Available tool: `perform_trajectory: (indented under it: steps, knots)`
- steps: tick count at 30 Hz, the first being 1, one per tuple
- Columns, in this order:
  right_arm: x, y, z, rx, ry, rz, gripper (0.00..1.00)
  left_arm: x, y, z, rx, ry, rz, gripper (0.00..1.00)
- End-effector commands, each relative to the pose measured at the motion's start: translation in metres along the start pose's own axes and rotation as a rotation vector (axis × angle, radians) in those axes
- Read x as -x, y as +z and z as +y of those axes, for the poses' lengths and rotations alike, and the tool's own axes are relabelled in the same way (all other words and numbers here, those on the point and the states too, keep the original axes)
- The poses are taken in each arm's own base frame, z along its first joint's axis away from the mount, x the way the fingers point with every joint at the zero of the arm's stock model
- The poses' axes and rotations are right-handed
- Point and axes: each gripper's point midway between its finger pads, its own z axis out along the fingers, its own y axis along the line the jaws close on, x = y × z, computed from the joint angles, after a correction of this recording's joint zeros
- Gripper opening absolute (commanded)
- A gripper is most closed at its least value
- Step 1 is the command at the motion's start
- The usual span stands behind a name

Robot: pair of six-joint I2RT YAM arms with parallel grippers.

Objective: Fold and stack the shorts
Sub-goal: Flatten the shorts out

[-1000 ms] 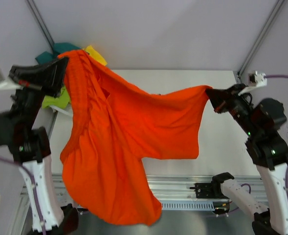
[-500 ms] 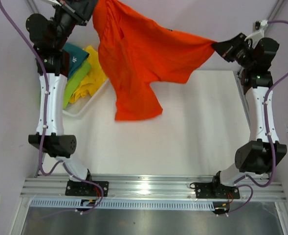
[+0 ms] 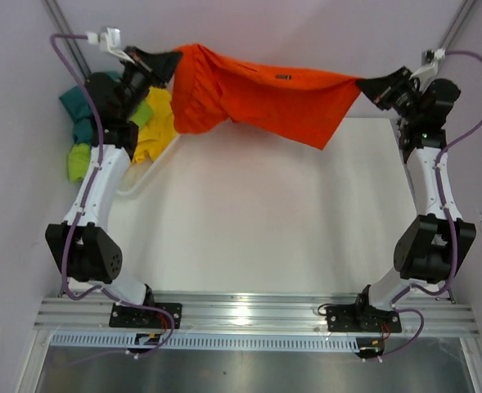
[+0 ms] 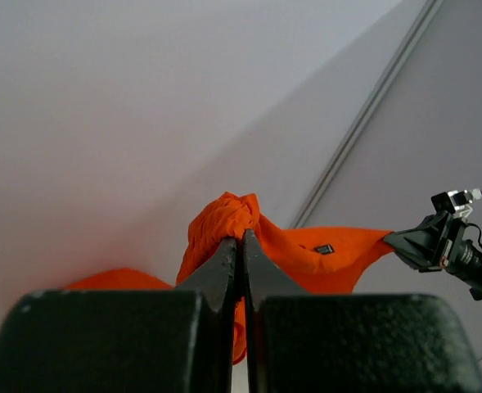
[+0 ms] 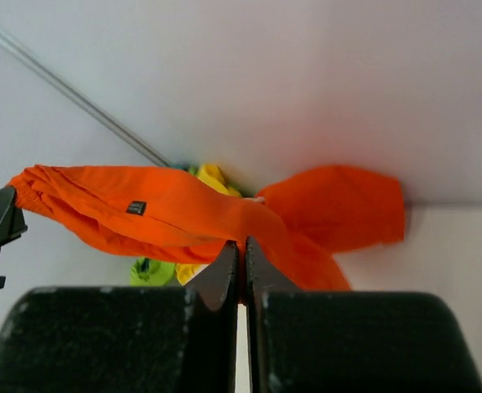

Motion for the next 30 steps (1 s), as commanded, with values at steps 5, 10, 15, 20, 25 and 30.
perform_trajectory:
  steps: [5,10,15,20,25,30]
  knots:
    - [-0.085,-0.043,-0.052,-0.068,0.051,0.035,0.00,-0.075,-0.069,-0.037,-0.070,0.138,-0.059,0.00]
    - [-0.141,-0.081,-0.088,-0.205,0.083,0.038,0.00,-0.133,-0.136,-0.071,-0.103,0.149,-0.068,0.00]
    - [-0.169,-0.115,-0.106,-0.321,0.118,-0.050,0.00,-0.182,-0.196,-0.096,-0.125,0.169,-0.025,0.00]
    - [-0.190,-0.166,-0.125,-0.511,0.108,-0.168,0.00,-0.205,-0.238,-0.107,-0.166,0.126,0.008,0.00]
    - [-0.204,-0.198,-0.145,-0.668,0.110,-0.217,0.07,-0.232,-0.282,-0.129,-0.303,0.083,0.076,0.17]
    - [-0.208,-0.221,-0.154,-0.769,0.121,-0.275,0.25,-0.248,-0.321,-0.173,-0.567,0.039,0.138,0.44]
